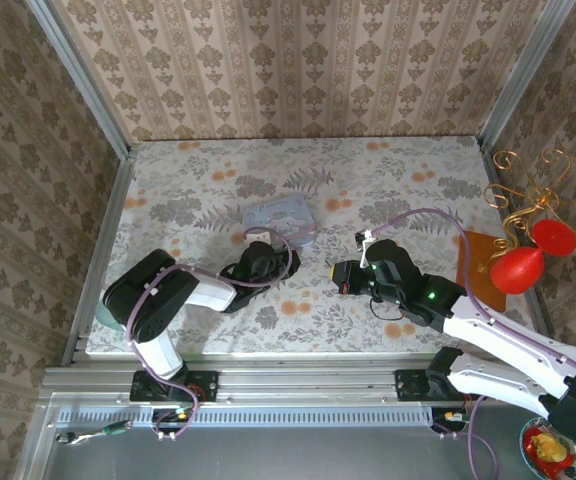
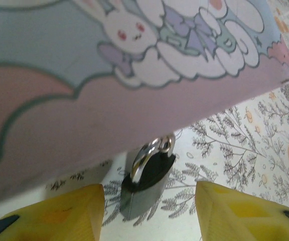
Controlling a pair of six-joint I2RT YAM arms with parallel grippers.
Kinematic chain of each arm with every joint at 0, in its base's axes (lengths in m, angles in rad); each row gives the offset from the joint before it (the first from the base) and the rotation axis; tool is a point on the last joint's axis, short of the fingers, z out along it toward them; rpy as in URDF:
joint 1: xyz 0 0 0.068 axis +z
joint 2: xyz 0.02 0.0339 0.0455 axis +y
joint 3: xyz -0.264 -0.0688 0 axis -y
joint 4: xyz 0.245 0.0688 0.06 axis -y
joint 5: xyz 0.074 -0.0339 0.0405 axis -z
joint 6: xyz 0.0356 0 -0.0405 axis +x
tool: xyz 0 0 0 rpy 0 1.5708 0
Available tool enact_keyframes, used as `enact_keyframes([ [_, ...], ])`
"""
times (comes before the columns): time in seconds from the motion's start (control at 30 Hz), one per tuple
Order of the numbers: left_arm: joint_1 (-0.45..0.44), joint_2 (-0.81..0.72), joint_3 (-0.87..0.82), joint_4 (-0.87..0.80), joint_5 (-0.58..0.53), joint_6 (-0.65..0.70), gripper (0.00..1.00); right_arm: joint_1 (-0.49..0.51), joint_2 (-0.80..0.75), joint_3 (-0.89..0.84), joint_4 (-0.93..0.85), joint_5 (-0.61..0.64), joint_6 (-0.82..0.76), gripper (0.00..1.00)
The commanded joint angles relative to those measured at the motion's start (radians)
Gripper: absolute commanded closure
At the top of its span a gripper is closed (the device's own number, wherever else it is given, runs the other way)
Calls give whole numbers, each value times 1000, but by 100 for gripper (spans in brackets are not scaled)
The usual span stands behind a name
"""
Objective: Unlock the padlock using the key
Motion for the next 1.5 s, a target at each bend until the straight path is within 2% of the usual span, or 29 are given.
enact_keyframes([
  [0.0,15,51,29,31,11,-6,49,-6,-13,-16,14,-10,18,100],
  [0.17,28,82,41,51,20,-9,53,-5,-9,-11,9,-14,21,100],
  [0.5,58,58,16,66,63,-6,79,-5,30,-11,21,-33,66,100],
  [0.67,81,-9,-15,44,117,-12,87,-4,69,-19,51,-48,108,100],
  [0.8,110,-109,-40,-44,195,-55,92,-5,105,-33,97,-76,156,100],
  [0.9,136,-196,-25,-211,273,-98,97,-5,146,-51,169,-106,203,100],
  [0.97,160,-250,-25,-289,330,-134,98,-2,190,-52,209,-127,229,100],
  [1.1,196,-344,-62,-340,412,-206,98,25,287,-59,344,-160,272,100],
  [1.17,210,-370,-81,-342,446,-235,98,47,328,-65,430,-163,280,100],
  [1.47,255,-424,-151,-305,567,-319,100,75,474,-109,616,-170,322,100],
])
